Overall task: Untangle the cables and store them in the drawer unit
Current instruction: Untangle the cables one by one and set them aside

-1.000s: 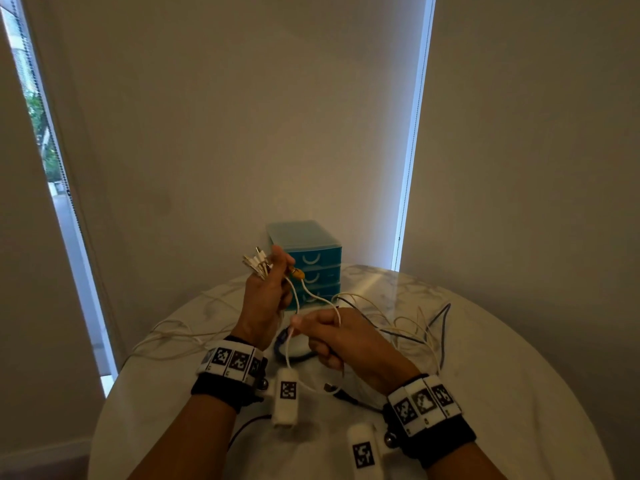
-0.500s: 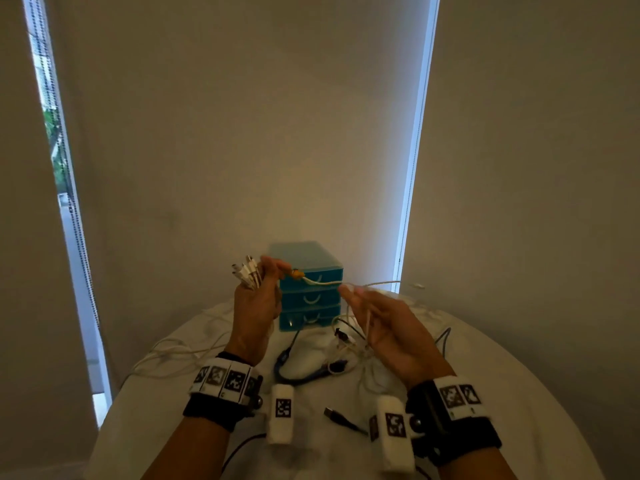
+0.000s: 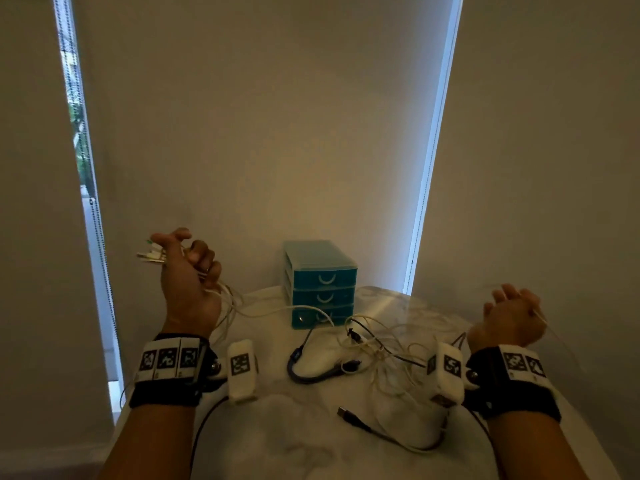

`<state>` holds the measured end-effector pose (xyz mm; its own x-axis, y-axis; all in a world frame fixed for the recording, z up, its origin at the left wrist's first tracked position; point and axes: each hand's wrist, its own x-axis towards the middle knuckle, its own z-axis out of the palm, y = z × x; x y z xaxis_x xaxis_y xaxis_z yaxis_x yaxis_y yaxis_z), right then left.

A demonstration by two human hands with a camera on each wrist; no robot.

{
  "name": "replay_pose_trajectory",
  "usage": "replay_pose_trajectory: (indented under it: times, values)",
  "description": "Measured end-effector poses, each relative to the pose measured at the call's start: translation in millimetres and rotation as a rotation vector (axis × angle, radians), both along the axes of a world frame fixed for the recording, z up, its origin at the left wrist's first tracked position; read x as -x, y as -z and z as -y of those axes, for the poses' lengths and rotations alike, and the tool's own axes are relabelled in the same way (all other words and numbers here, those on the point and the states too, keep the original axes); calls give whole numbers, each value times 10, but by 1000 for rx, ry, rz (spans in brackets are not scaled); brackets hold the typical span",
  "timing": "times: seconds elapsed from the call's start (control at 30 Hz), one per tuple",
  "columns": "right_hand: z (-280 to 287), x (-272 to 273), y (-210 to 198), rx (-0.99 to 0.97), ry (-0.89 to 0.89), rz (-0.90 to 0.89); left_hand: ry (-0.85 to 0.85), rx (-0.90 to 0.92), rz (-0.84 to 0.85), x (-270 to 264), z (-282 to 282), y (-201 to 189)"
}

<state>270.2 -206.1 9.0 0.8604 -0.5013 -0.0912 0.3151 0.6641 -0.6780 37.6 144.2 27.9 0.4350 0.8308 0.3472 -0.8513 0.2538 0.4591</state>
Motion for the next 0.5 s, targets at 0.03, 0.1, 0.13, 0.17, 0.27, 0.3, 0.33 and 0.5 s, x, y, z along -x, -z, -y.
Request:
replay_pose_trajectory:
  times: [0.03, 0.1, 0.13, 0.17, 0.27, 0.3, 0.33, 0.5]
  values:
    - [-9, -19, -37, -55, 42, -1, -5, -24, -4, 52, 7, -43]
    - [-263, -22, -157, -133, 70, 28, -29, -97, -21, 143, 39, -120]
    - [-502, 25, -242, -128, 30, 63, -47, -137, -33, 171, 75, -155]
    - [-804, 138, -360, -81, -91, 111, -72, -169, -50, 196, 110, -185]
    - [-1677, 700, -808, 325, -1004, 278, -185, -196, -88, 293, 141, -230]
    - [-1806, 869, -953, 440, -1258, 304, -222, -195, -96, 350, 111, -234]
    - [-1879, 935, -1074, 501, -1406, 327, -256, -192, -95, 414, 50, -239]
    - [-1648, 905, -982, 451, -1446, 414, -252, -284, -164, 575, -141, -197]
